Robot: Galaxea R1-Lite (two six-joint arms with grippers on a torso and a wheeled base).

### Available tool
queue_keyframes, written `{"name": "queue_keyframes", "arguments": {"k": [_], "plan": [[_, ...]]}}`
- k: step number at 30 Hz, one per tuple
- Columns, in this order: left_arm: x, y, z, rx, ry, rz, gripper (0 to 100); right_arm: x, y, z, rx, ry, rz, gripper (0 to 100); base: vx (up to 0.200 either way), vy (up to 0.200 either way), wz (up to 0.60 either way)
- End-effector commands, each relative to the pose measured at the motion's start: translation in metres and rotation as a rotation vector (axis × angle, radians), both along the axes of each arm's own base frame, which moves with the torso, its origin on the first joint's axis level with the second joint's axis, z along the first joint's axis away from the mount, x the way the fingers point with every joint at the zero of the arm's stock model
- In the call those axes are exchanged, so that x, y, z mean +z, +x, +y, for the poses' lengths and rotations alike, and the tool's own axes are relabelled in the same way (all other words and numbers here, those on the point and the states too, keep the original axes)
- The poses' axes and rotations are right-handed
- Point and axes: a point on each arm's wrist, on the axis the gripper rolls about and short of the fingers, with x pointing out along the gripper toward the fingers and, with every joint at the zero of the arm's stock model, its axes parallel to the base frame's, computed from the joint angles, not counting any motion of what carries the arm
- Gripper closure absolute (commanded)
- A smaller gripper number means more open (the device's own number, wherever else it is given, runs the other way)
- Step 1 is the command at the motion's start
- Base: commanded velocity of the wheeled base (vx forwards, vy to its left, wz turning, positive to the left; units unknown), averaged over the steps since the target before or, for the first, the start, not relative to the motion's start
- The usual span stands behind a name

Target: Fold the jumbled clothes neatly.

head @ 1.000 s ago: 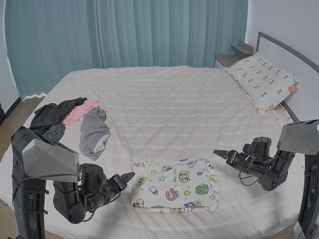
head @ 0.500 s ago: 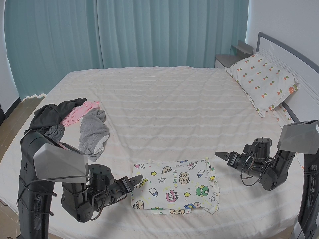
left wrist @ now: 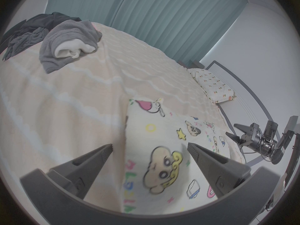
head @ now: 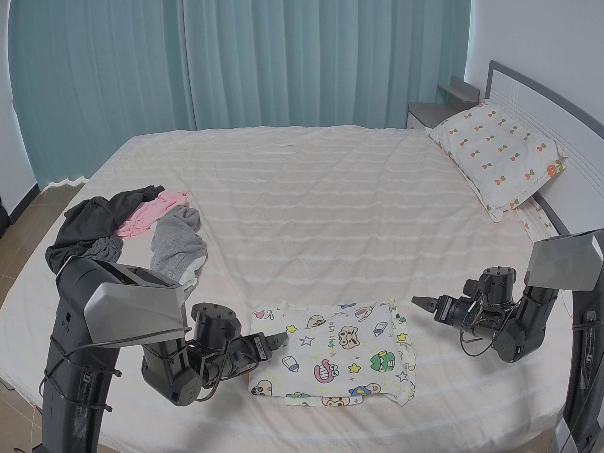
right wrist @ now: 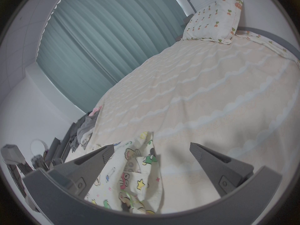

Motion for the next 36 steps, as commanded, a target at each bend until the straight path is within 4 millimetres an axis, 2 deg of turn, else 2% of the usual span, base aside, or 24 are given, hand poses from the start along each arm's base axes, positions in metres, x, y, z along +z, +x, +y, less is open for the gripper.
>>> {"name": "queue_keyframes", "arguments": {"k": [1, 2, 3, 8, 11, 13, 19, 24, 36], "plan": [[-0.002, 0.005, -0.014, -0.025, -0.002, -0.002, 0, -0.014, -0.003, -0.008, 0.004, -0.02, 0.037, 0, 0.0, 0.0, 0.0], [-0.002, 0.005, -0.016, -0.03, -0.002, -0.001, 0, -0.014, -0.003, -0.008, 0.015, -0.015, 0.041, 0, 0.0, 0.0, 0.0], [-0.003, 0.005, -0.017, -0.03, 0.001, 0.001, 100, -0.016, -0.004, -0.009, 0.029, -0.006, 0.052, 0, 0.0, 0.0, 0.0], [-0.001, 0.004, -0.016, -0.023, -0.011, 0.003, 100, -0.019, -0.008, -0.009, 0.075, 0.001, 0.122, 0, 0.0, 0.0, 0.0], [0.0, 0.003, -0.016, 0.004, -0.05, 0.02, 100, -0.022, -0.011, -0.008, 0.195, 0.03, 0.141, 0, 0.0, 0.0, 0.0], [0.001, 0.004, -0.016, 0.01, -0.06, 0.02, 100, -0.023, -0.011, -0.008, 0.211, 0.04, 0.144, 0, 0.0, 0.0, 0.0], [0.004, 0.003, -0.016, 0.016, -0.088, -0.006, 100, -0.034, 0.002, 0.002, 0.284, 0.003, 0.19, 0, 0.0, 0.0, 0.0], [0.004, 0.003, -0.016, 0.014, -0.098, -0.023, 100, -0.031, 0.004, 0.014, 0.392, 0.055, 0.201, 0, 0.0, 0.0, 0.0], [0.004, 0.003, -0.016, 0.015, -0.097, -0.023, 100, -0.025, 0.007, 0.012, 0.391, 0.131, 0.203, 0, 0.0, 0.0, 0.0]]}}
